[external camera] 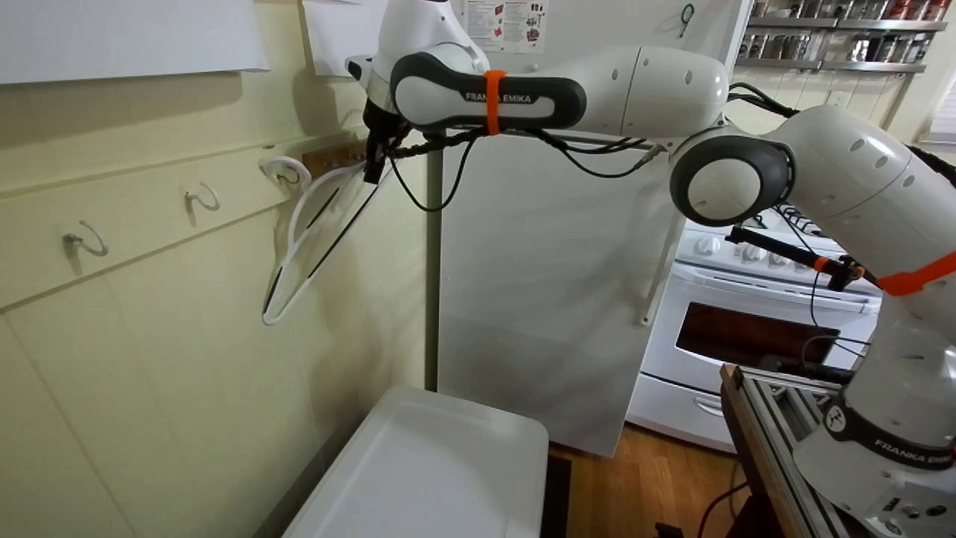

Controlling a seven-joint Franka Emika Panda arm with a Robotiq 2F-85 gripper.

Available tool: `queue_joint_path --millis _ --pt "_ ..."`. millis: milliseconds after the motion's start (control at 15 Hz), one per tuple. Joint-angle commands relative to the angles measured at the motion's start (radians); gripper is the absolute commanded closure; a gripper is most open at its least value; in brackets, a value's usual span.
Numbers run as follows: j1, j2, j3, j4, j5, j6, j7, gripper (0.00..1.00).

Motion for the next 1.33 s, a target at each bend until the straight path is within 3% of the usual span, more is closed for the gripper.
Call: queue_joint_path --millis 0,467,1267 --pt "0.013 0.013 -0.017 0.025 -0.004 0.009 0.088 1.00" --pt "-0.009 0.019 0.006 0.024 0.024 0.002 0.078 1.00" --pt "-0.105 0.021 0.129 0.013 0.122 -0.021 -0.052 1.00"
